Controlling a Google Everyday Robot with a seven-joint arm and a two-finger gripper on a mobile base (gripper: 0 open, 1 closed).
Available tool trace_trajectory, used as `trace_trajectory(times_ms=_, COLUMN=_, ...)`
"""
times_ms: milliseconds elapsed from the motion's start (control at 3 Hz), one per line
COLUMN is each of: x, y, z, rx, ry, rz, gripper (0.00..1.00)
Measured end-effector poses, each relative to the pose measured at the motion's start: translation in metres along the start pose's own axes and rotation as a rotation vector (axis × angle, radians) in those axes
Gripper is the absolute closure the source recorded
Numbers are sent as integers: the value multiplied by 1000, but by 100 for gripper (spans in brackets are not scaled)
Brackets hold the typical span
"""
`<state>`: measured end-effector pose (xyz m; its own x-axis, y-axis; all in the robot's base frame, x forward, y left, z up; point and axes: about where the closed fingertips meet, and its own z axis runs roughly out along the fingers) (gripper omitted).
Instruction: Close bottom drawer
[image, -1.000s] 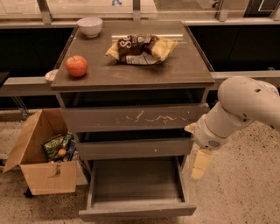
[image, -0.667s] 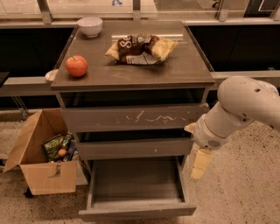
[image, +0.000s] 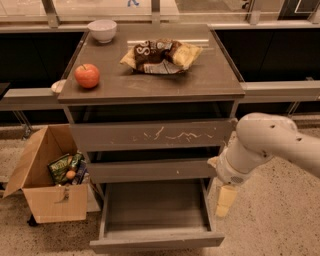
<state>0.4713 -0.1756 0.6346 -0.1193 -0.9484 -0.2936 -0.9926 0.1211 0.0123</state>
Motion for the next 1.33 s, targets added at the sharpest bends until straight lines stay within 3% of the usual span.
trace_trajectory(times_ms=333, x=22, y=4, z=67, rx=-41, ry=6, rz=-27, gripper=0)
trace_trajectory(times_ms=667, x=38, y=8, z=128, rx=-93, ry=-29, rz=-30, gripper=0)
trace_trajectory(times_ms=1000, x=47, y=20, z=197, rx=-181, ry=-62, rz=-14, gripper=0)
trace_trajectory(times_ms=1333, x=47, y=20, z=197, rx=-181, ry=-62, rz=-14, gripper=0)
